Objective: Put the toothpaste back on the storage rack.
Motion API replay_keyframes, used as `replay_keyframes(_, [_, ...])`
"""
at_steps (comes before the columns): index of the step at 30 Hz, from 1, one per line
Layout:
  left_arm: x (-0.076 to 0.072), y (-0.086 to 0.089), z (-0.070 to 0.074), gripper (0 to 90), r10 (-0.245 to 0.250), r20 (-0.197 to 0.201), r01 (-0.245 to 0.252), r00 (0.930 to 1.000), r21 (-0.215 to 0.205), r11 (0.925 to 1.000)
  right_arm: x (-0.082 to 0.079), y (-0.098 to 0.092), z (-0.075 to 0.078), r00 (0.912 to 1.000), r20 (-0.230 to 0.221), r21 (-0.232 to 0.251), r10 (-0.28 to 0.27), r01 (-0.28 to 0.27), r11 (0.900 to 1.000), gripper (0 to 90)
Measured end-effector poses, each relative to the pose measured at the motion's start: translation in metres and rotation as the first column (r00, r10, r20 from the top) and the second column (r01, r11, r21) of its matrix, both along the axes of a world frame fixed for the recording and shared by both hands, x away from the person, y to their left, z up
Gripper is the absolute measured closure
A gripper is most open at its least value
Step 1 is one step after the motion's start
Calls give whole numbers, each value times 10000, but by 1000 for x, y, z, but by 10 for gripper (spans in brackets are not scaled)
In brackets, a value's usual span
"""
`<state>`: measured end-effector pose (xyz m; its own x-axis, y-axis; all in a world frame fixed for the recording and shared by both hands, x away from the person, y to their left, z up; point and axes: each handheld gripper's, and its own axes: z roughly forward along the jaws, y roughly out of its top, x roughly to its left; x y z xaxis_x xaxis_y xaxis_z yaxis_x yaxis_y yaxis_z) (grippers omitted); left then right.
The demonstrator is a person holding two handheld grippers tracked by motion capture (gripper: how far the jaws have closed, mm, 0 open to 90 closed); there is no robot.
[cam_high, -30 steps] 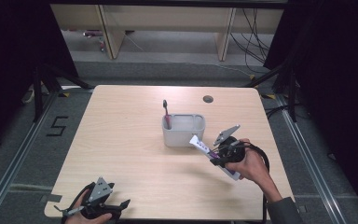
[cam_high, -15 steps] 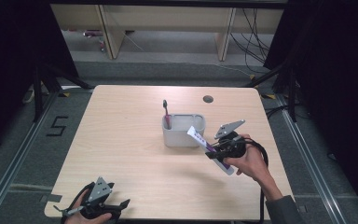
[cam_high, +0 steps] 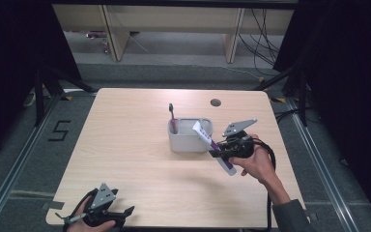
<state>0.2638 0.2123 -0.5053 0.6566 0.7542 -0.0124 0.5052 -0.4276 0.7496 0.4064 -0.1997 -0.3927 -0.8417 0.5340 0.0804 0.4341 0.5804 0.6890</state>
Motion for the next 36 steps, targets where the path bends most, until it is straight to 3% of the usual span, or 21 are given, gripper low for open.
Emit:
replay_keyframes(7, [0, 0, 0, 173, -27, -13, 27, 10000, 8, 10000, 5, 1, 2, 9998, 85, 618, -171, 166, 9980, 756])
replay_keyframes(8, [0, 0, 0, 173, -29, -15, 29, 10000, 4, 10000, 6, 1, 3, 9996, 261, 568, -111, 96, 9983, 756])
replay_keyframes(9, [0, 0, 0, 173, 5, 10, -5, 10000, -9, 10000, 6, 2, 3, 9997, 103, 670, -225, 218, 9975, 756])
replay_keyframes(16, [0, 1, 0, 173, 99, 28, -99, 9999, -52, 9999, 13, 5, 6, 9990, 329, 809, -289, 262, 9964, 756])
replay_keyframes(17, [1, 3, 1, 173, 61, -18, -61, 10000, 205, 9998, 13, 5, 7, 9989, 289, 824, -365, 341, 9960, 756])
replay_keyframes(18, [0, 2, 0, 173, 62, 3, -62, 10000, -7, 10000, 15, 6, 8, 9987, 333, 988, -389, 354, 9945, 755])
replay_keyframes(20, [0, 2, 1, 173, 40, -62, -40, 10000, 78, 10000, 17, 7, 10, 9978, 566, 950, -342, 287, 9951, 755])
replay_keyframes(24, [0, 2, 1, 173, 51, -18, -51, 10000, 57, 10000, 17, 11, 11, 9983, 435, 1133, -391, 339, 9930, 755])
replay_keyframes(31, [0, 1, 0, 173, 39, 0, -39, 10000, -26, 10000, 22, 15, 15, 9960, 808, 1250, -390, 287, 9917, 756])
replay_keyframes(33, [0, 1, 0, 173, 24, -3, -24, 10000, -28, 10000, 23, 17, 16, 9970, 655, 1379, -423, 329, 9899, 756])
replay_keyframes(34, [0, 1, 0, 173, 21, 0, -21, 10000, -27, 10000, 24, 16, 17, 9952, 875, 1331, -447, 328, 9906, 756])
replay_keyframes(36, [0, 1, 0, 173, 27, -1, -27, 10000, -24, 10000, 24, 17, 18, 9967, 686, 1403, -438, 338, 9895, 756])
